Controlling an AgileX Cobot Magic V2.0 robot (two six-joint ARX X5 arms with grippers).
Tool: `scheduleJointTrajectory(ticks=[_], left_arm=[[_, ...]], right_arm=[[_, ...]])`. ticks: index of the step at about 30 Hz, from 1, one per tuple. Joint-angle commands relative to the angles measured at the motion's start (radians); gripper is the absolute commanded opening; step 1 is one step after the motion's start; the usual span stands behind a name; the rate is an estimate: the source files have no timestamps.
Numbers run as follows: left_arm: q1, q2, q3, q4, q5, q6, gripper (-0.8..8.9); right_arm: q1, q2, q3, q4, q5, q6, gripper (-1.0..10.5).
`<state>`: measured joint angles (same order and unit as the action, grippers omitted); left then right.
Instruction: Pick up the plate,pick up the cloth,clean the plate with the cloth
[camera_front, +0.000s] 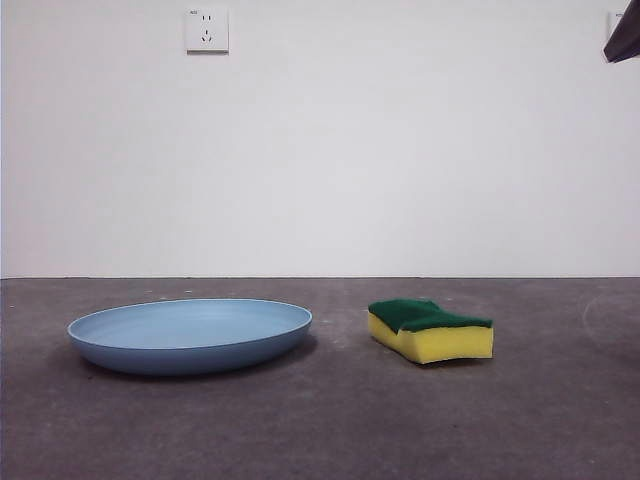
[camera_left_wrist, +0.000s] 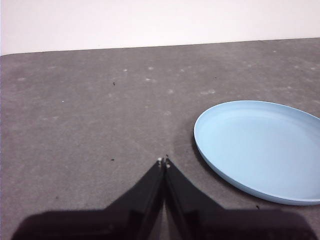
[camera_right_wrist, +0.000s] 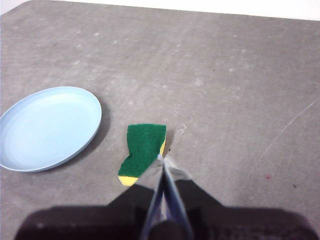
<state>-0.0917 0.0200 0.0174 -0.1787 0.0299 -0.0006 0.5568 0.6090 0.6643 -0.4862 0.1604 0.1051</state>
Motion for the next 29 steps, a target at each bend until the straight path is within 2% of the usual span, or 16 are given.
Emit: scheduleJointTrajectory(ticks=[1, 4, 7, 12, 16, 17, 23, 29], left_arm=[[0.003, -0.003, -0.013, 0.005, 0.001, -0.003, -0.02], [0.003, -0.003, -0.013, 0.005, 0.001, -0.003, -0.02], [0.003, -0.003, -0.013, 0.005, 0.001, -0.003, -0.02], [0.003, -0.003, -0.013, 0.005, 0.001, -0.003, -0.02], [0.003, -0.003, -0.013, 0.005, 0.001, -0.003, -0.02], [0.003, -0.003, -0.013, 0.005, 0.001, -0.003, -0.02], [0.003, -0.003, -0.013, 0.005, 0.001, -0.003, -0.02], [0.003, -0.003, -0.013, 0.005, 0.001, -0.003, -0.02]], right_arm=[[0.001, -0.002, -0.007, 0.004, 0.003, 0.010, 0.0], [0.002, -0.002, -0.007, 0.003, 0.004, -0.003, 0.0], [0.000, -0.002, -0.007, 0.002, 0.007, -0.118, 0.0], [0.002, -0.007, -0.007, -0.003, 0.008, -0.169, 0.0], [-0.018, -0.035, -0.008, 0.023, 0.004, -0.319, 0.0], [-0.033, -0.049, -0.009, 0.055, -0.005, -0.337, 0.0], [-0.229, -0.141, -0.075, 0.365, -0.154, -0.332, 0.0], [-0.369, -0.257, -0.226, 0.412, -0.160, -0.270, 0.0]])
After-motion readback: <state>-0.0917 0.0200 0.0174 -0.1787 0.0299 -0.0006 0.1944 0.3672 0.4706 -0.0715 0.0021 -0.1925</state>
